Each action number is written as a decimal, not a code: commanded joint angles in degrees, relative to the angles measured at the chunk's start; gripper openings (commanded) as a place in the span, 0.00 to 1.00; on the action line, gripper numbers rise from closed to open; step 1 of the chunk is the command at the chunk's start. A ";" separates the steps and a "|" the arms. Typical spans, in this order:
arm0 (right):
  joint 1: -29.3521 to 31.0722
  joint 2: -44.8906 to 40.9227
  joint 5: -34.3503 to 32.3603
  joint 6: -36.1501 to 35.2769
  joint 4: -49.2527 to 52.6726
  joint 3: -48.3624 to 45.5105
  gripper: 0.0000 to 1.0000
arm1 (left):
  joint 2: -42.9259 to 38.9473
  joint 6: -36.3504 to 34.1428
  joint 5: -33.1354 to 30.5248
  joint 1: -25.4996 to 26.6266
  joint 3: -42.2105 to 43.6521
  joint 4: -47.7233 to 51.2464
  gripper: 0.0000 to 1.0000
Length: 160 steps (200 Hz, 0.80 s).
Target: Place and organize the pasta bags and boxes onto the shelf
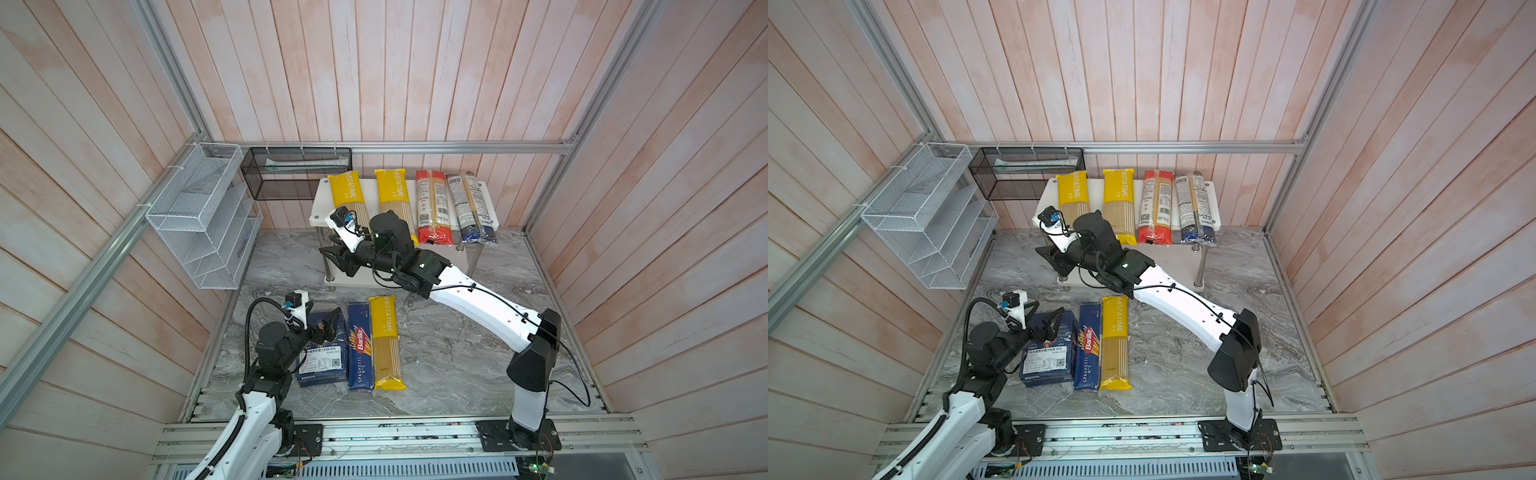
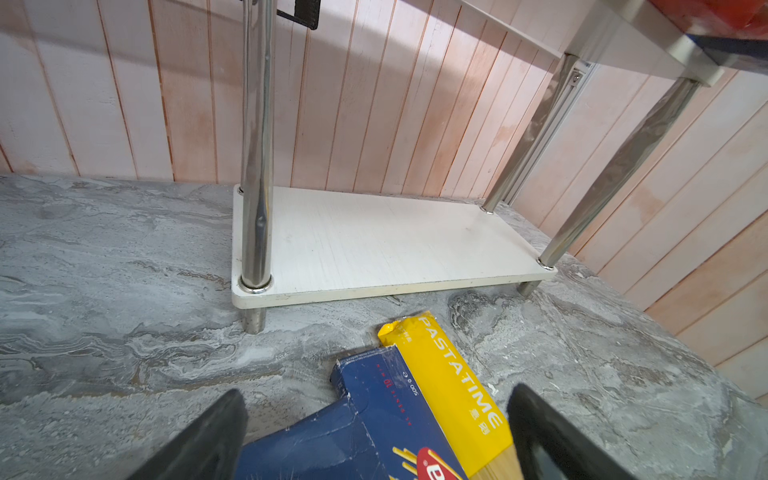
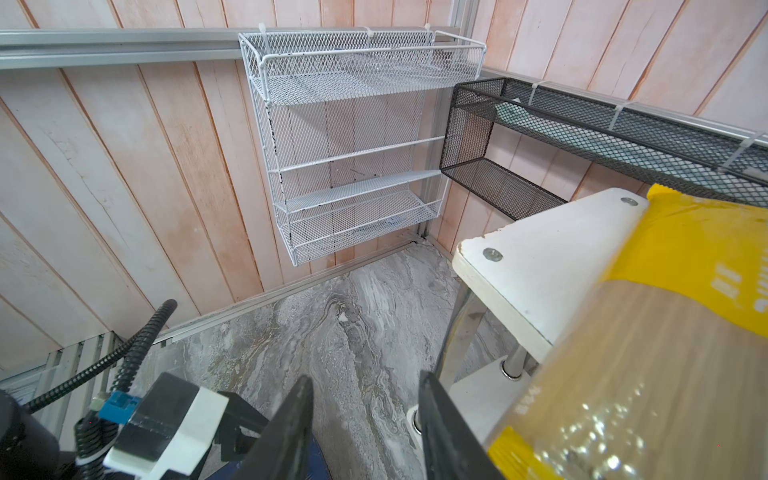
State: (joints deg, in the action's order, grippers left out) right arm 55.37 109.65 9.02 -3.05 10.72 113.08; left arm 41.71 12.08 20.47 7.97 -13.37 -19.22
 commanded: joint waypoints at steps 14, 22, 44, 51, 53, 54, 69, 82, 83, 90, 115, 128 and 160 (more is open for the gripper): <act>-0.39 4.70 0.31 0.04 2.91 5.53 0.44 | -0.51 0.25 -0.89 -0.19 0.73 -0.11 1.00; -0.35 5.36 0.63 0.21 3.56 6.68 0.44 | -0.60 0.23 -0.98 -0.23 0.71 -0.12 1.00; -0.03 5.94 1.05 0.33 4.57 8.45 0.44 | -0.77 0.26 -0.95 -0.19 0.88 -0.11 1.00; 0.20 5.72 0.95 0.15 4.81 8.46 0.44 | -0.81 0.25 -1.01 -0.19 0.86 -0.13 1.00; 0.27 5.62 0.95 0.13 4.83 8.41 0.44 | -0.84 0.23 -0.99 -0.20 0.88 -0.12 1.00; 0.31 5.60 0.93 0.05 4.83 8.40 0.44 | -0.80 0.23 -0.97 -0.22 0.88 -0.07 1.00; 1.02 4.53 0.43 -0.52 5.13 7.85 0.44 | -0.76 0.25 -0.96 -0.23 0.86 -0.11 1.00; 1.55 3.04 0.39 -0.53 5.03 6.92 0.46 | -0.69 0.30 -1.22 -0.22 0.84 -0.11 1.00; 1.57 2.86 0.39 -0.50 4.98 6.82 0.46 | -0.68 0.31 -1.22 -0.22 0.86 -0.11 1.00; 1.64 1.83 0.64 -0.38 4.80 6.08 0.46 | -0.59 0.29 -1.06 -0.23 0.78 -0.12 1.00; 2.17 -3.10 -0.41 -0.50 4.86 2.07 0.46 | -0.43 0.21 -0.92 -0.23 0.76 -0.11 1.00; 2.60 -6.93 -1.88 -0.73 4.11 -1.99 0.46 | -0.58 0.15 -0.80 -0.22 0.73 -0.13 1.00; 3.49 -15.72 -6.08 -0.63 1.42 -13.72 0.46 | -0.84 0.19 -0.86 -0.23 0.81 -0.11 1.00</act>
State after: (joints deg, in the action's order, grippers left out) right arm 58.04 100.44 6.96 -3.29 14.33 105.10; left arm 41.54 12.10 20.29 7.99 -13.26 -19.22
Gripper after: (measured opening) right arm 0.460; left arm 0.998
